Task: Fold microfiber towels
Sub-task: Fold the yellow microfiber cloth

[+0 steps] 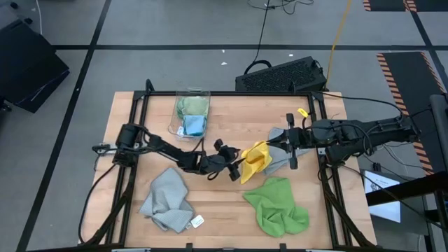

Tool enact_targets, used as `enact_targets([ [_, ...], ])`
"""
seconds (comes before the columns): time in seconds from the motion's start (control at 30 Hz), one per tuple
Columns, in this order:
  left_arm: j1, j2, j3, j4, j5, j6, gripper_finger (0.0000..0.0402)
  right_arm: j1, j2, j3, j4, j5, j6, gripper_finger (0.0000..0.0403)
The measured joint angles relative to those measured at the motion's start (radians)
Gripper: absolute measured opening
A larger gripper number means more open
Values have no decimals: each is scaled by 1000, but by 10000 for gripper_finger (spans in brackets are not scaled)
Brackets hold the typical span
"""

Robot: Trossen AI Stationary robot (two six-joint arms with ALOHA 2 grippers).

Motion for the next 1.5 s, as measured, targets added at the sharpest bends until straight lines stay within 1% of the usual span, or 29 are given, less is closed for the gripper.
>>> enact_targets([
  [0.1,12,38,18,11,24,22,212,0,0,0,0,0,0,0],
  [0.27,34,77,56,12,99,46,212,0,0,0,1,0,2,0],
  [0.43,58,78,61,8,99,73,205,0,1,0,0,-1,5,0],
  [0.5,66,78,61,11,126,102,186,0,0,0,0,-1,5,0],
  [0.53,69,78,61,8,147,117,169,0,0,0,0,-1,5,0],
  [0.63,78,78,62,-24,193,120,109,0,1,0,-1,-1,8,0],
  [0.73,79,78,62,-68,200,103,53,0,1,0,-10,-1,8,0],
  [0.8,78,78,62,-72,202,98,29,0,0,0,-20,-1,11,0],
  [0.87,76,78,62,-75,202,96,19,0,0,0,-30,-1,17,0],
  [0.97,73,78,62,-68,197,91,31,0,0,0,-36,-1,26,0],
  [1.17,70,78,62,-68,118,79,107,0,0,0,-38,-1,27,0],
  [1.23,70,78,62,-68,114,83,120,0,0,0,-41,-3,27,0],
  [1.3,70,78,62,-68,113,87,119,0,0,0,-49,-4,27,0],
  [1.5,69,76,62,-92,90,83,95,0,0,0,-76,-4,33,0],
])
